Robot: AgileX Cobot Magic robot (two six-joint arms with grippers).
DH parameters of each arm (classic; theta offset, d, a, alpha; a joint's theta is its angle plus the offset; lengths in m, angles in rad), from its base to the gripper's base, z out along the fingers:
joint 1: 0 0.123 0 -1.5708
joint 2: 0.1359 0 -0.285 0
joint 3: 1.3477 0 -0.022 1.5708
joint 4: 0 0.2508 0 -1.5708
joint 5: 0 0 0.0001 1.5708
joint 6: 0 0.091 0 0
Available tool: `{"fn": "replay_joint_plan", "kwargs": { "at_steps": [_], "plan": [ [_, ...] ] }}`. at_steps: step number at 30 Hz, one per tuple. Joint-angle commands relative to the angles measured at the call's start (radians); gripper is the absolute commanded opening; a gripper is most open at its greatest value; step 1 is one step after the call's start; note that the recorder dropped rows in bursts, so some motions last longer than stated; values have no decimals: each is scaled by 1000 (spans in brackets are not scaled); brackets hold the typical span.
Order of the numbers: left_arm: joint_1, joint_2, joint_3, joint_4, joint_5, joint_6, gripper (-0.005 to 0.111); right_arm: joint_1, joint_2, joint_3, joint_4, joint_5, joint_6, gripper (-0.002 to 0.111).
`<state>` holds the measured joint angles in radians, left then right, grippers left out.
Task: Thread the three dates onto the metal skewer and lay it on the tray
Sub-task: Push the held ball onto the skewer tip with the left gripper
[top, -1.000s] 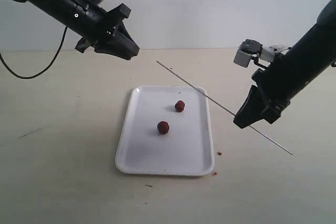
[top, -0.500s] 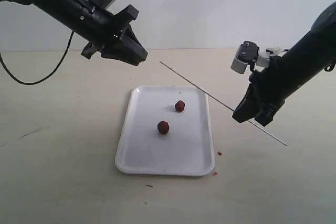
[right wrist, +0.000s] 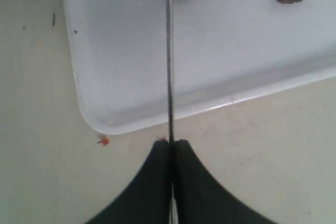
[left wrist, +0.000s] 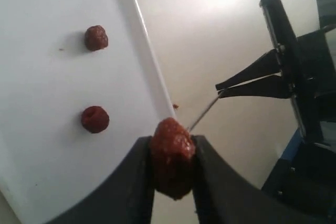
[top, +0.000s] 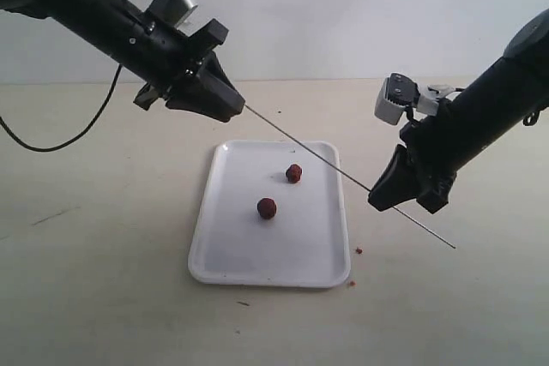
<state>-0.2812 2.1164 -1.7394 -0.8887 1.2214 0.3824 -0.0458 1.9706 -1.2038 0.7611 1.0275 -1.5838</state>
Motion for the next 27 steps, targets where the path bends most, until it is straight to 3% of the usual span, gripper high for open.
{"fn": "replay_joint_plan", "kwargs": {
  "at_steps": [1,8,27],
  "plan": [
    [-4,-10,3,-76,0,30,26,-2,-3,1,-11,21,-1,0],
    [1,-10,3,-33,0,33,26,-2,-3,1,-8,45,17,0],
    [1,48,3,-87,0,33,26,-2,-3,1,24,54,-23,0]
  ]
}}
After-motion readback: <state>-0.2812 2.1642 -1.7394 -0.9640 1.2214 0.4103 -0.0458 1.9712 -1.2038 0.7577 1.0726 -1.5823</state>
